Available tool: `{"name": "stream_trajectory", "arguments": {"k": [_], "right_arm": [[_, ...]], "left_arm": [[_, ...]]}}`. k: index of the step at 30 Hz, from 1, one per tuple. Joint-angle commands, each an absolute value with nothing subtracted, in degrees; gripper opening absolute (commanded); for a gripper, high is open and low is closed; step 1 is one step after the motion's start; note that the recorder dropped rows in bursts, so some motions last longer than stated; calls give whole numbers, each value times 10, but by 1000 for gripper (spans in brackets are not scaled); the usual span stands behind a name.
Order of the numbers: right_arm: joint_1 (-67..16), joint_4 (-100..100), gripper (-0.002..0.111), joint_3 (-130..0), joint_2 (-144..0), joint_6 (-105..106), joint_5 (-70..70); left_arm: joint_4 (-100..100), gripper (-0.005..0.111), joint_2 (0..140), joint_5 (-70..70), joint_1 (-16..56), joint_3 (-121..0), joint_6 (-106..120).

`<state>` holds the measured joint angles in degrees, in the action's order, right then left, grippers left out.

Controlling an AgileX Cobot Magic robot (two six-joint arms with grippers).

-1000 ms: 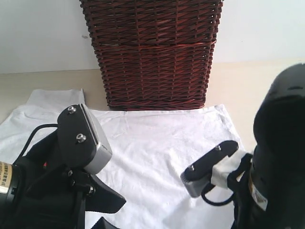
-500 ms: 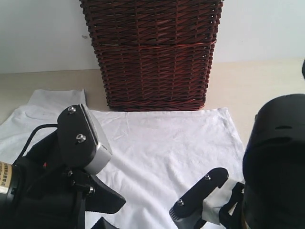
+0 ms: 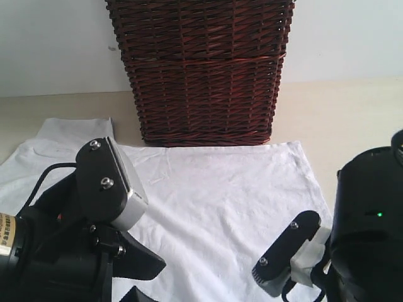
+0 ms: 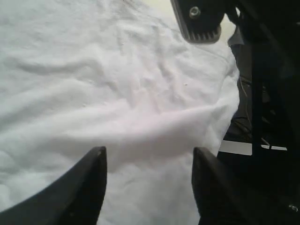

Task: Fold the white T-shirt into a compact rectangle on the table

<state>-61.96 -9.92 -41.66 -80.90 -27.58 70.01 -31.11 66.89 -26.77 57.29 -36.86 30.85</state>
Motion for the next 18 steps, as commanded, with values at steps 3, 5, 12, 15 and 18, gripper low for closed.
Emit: {"name": "stream_trajectory", "arguments": {"k": [3, 5, 12, 15, 18], "right_arm": [[-596, -284, 30, -416, -822, -428, 652], [-561, -277, 14, -416, -836, -421, 578], [-422, -200, 0, -416, -916, -304, 368], [-359, -198, 0, -416, -958, -294, 347], [-316, -194, 0, -416, -1001, -265, 343]], "left_arm": [[-151, 43, 665, -232, 567, -367, 149], [-73, 27, 665, -232, 549, -367, 73], [-7, 0, 665, -238, 431, -367, -13], [-7, 0, 665, -235, 383, -367, -20], [-7, 0, 666, -217, 346, -367, -30]]}}
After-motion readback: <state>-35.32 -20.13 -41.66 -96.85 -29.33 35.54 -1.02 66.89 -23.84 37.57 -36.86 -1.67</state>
